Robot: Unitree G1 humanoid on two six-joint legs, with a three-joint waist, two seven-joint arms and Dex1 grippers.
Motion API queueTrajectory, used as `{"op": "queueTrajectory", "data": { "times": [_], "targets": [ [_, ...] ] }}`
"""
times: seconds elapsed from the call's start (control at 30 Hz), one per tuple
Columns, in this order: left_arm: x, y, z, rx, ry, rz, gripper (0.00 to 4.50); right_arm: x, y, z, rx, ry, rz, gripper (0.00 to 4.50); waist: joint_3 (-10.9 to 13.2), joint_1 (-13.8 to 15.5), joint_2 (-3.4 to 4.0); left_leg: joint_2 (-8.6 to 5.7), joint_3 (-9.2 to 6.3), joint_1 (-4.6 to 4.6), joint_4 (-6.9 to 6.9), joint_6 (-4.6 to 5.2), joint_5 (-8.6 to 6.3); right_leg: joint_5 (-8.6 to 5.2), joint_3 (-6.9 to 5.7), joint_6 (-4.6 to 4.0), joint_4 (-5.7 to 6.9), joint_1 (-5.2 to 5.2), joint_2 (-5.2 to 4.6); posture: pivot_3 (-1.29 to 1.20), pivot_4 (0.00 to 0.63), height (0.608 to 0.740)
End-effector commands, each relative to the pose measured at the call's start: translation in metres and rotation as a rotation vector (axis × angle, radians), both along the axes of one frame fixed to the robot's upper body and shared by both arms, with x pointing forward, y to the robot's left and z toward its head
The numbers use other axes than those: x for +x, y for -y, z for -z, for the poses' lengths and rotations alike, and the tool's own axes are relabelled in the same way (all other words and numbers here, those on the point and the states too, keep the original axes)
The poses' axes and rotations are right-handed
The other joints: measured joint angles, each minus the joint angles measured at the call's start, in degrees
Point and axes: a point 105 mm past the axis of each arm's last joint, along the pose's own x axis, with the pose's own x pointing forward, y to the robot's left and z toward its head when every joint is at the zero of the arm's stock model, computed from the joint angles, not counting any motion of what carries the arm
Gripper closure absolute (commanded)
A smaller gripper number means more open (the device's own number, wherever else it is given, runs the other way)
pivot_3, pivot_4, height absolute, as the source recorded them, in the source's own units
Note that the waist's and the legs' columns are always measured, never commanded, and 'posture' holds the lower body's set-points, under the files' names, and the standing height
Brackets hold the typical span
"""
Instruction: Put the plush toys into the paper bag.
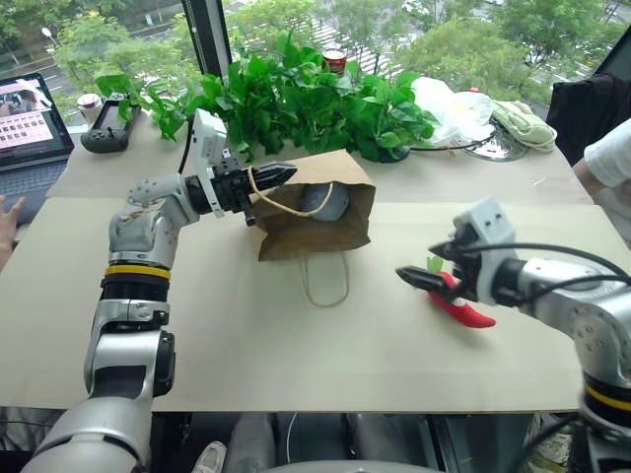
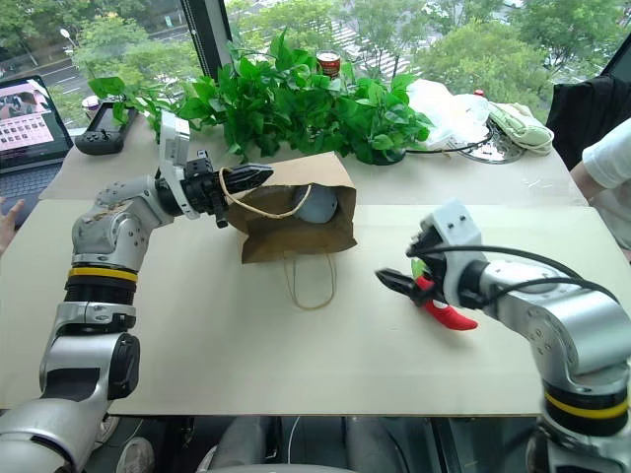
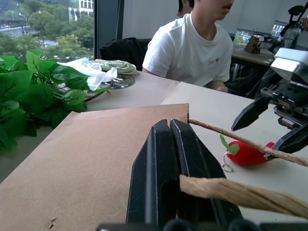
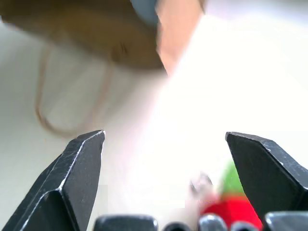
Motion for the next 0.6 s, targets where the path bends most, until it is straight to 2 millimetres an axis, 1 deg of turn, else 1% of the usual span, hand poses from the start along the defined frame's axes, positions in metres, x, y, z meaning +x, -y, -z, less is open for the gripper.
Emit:
{"op": "queueTrajectory", "data": {
  "times": [0.03, 0.1, 0.13, 0.27, 0.33, 0.4, 0.43, 0.53, 0.6],
  "targets": [
    [-0.002, 0.002, -0.013, -0.013, 0.045, 0.012, 4.5, -0.005, 0.023, 0.012, -0.14, -0.016, 0.007, 0.05, 0.0, 0.0, 0.0, 0.0, -0.02, 0.0, 0.02, 0.0, 0.0, 0.0, 0.0, 0.0, -0.03, 0.02, 0.0, 0.0, 0.15, 0.717],
    [-0.002, 0.003, -0.013, -0.012, 0.046, 0.013, 4.5, -0.002, 0.04, 0.027, -0.194, -0.053, 0.079, 0.05, 0.0, -0.1, -0.01, 0.0, -0.02, 0.03, 0.05, 0.0, 0.0, 0.0, 0.01, 0.01, -0.02, 0.06, 0.01, 0.0, 0.15, 0.717],
    [-0.001, 0.003, -0.013, -0.012, 0.046, 0.013, 4.5, -0.001, 0.044, 0.031, -0.206, -0.063, 0.097, 0.05, 0.0, -0.1, -0.01, 0.0, -0.03, 0.05, 0.06, 0.0, 0.0, 0.0, 0.01, 0.01, 0.0, 0.07, 0.01, 0.0, 0.15, 0.717],
    [-0.001, 0.002, -0.013, -0.011, 0.048, 0.012, 4.5, -0.003, 0.044, 0.05, -0.194, -0.112, 0.11, 0.05, 0.0, 0.0, -0.01, -0.02, -0.05, 0.06, 0.07, 0.01, 0.01, 0.0, 0.02, 0.0, 0.04, 0.06, 0.02, 0.0, 0.15, 0.717],
    [-0.001, 0.002, -0.013, -0.01, 0.049, 0.012, 4.5, -0.004, 0.046, 0.055, -0.206, -0.126, 0.12, 0.05, 0.0, 0.0, -0.03, -0.02, -0.08, 0.08, 0.07, 0.01, 0.01, 0.0, 0.02, 0.0, 0.02, 0.11, 0.03, 0.0, 0.15, 0.717],
    [-0.001, 0.002, -0.014, -0.01, 0.05, 0.01, 4.5, -0.004, 0.046, 0.055, -0.198, -0.127, 0.119, 0.55, 0.0, 0.0, -0.05, -0.02, -0.08, 0.13, 0.1, 0.01, 0.01, 0.01, 0.02, 0.01, 0.02, 0.17, 0.03, 0.0, 0.15, 0.717],
    [-0.001, 0.002, -0.014, -0.01, 0.05, 0.01, 4.5, -0.004, 0.044, 0.055, -0.19, -0.127, 0.115, 0.67, 0.0, 0.1, -0.06, -0.02, -0.08, 0.18, 0.1, 0.01, 0.01, 0.01, 0.02, 0.01, 0.02, 0.23, 0.03, 0.0, 0.15, 0.717],
    [-0.001, 0.001, -0.014, -0.009, 0.051, 0.007, 4.5, -0.009, 0.041, 0.057, -0.178, -0.142, 0.092, 1.68, 0.0, 0.1, -0.06, -0.02, -0.08, 0.42, 0.1, 0.01, 0.01, 0.01, 0.02, 0.03, 0.0, 0.5, 0.03, 0.0, 0.15, 0.717],
    [-0.001, 0.001, -0.014, -0.009, 0.051, 0.007, 4.5, -0.012, 0.039, 0.058, -0.171, -0.153, 0.083, 2.48, 0.0, 0.3, -0.06, -0.02, -0.09, 0.58, 0.1, 0.01, 0.01, 0.0, 0.0, 0.04, -0.04, 0.68, 0.02, 0.0, 0.15, 0.717]
  ]
}}
